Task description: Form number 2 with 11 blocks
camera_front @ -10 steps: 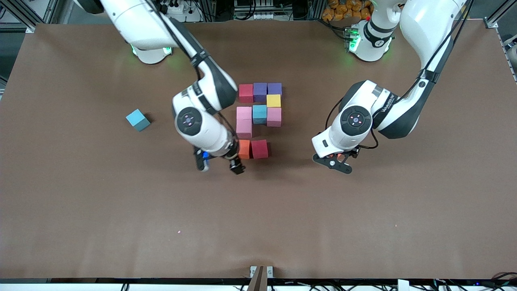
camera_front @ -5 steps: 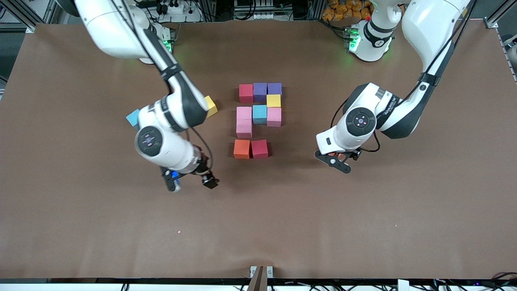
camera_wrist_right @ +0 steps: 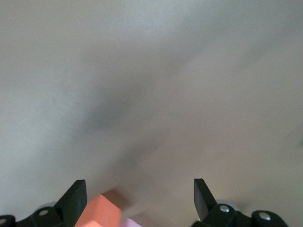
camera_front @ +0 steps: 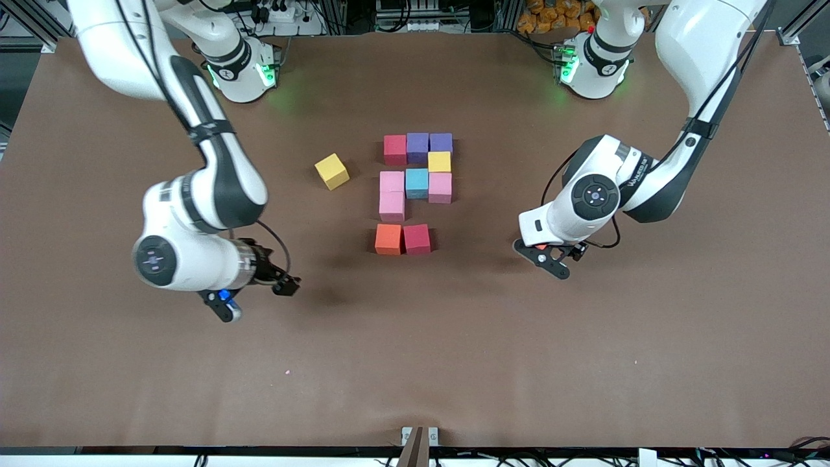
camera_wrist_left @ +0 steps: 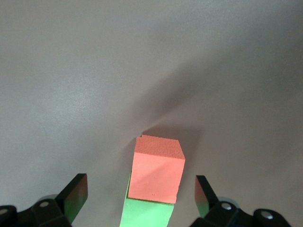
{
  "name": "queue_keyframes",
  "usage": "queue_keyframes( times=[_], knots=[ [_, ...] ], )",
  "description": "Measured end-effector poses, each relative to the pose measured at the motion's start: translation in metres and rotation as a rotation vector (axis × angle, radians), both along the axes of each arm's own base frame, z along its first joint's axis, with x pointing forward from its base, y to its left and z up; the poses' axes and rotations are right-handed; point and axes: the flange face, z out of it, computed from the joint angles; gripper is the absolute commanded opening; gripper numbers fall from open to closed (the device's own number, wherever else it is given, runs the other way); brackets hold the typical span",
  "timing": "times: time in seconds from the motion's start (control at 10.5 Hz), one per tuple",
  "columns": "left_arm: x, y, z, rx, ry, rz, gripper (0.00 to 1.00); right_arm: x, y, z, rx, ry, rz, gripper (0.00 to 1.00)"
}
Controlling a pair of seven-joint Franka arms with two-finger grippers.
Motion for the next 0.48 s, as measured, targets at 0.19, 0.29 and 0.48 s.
queue_keyframes(
  times=[0.19,0.29,0.48],
  knots=[
    [-0.004,-0.004,-0.003,-0.009,-0.004,-0.009,1.00,-0.004,-0.037,0.014,0.051,-0.011,0.165,1.00],
    [-0.007,-0.006,-0.008,-0.017,-0.009,-0.015,1.00,-0.010,-0.062,0.022,0.085,-0.030,0.266,1.00],
    [-0.015,-0.007,-0.018,-0.010,-0.015,-0.039,1.00,-0.028,-0.111,0.042,0.140,-0.080,0.469,1.00]
  ],
)
